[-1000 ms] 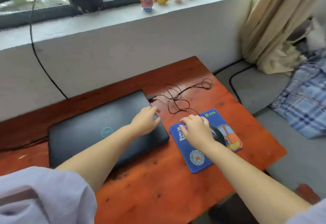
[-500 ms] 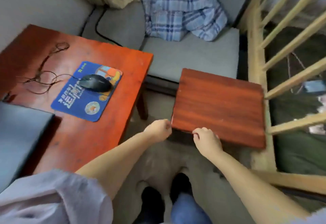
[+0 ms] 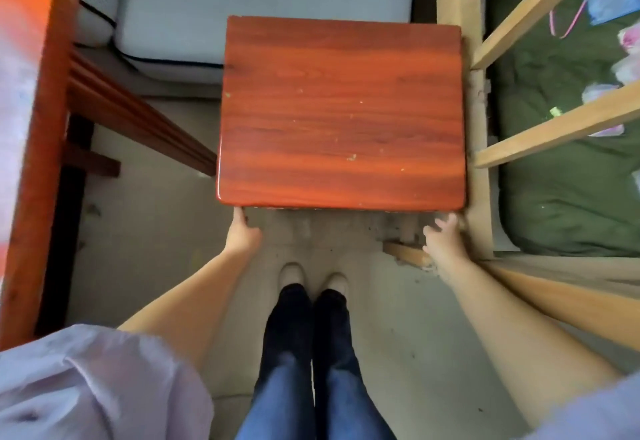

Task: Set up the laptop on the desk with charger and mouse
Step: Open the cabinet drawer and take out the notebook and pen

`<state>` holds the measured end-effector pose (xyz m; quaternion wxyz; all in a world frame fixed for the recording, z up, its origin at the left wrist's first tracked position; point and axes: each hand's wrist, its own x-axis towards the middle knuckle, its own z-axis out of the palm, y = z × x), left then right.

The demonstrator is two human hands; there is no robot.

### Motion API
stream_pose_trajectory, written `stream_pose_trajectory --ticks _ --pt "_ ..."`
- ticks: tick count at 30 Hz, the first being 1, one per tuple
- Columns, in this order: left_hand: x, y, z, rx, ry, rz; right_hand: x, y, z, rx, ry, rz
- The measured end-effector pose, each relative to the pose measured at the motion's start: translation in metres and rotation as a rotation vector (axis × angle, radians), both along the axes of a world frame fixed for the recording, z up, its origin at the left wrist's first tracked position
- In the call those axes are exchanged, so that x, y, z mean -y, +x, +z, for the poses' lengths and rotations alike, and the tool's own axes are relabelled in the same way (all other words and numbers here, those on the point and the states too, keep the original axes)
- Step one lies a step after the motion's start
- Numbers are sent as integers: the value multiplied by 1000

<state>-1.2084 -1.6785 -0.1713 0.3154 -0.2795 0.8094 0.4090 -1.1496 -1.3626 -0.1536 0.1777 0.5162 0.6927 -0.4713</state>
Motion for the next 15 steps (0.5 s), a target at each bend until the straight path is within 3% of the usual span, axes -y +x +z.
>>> stream_pose_trajectory --ticks 3,6,12,15 --pt "1 -3 -13 -54 -6 51 -3 -7 -25 -111 -168 -241" --pt "5 -12 -17 -95 -52 27 -5 -13 -42 -176 -216 -330" --pt "14 -10 -27 -145 -201 -76 -18 -5 -62 -165 -82 -170" --pt "19 -1 -25 -130 -185 -120 -19 10 -61 -140 -22 -41"
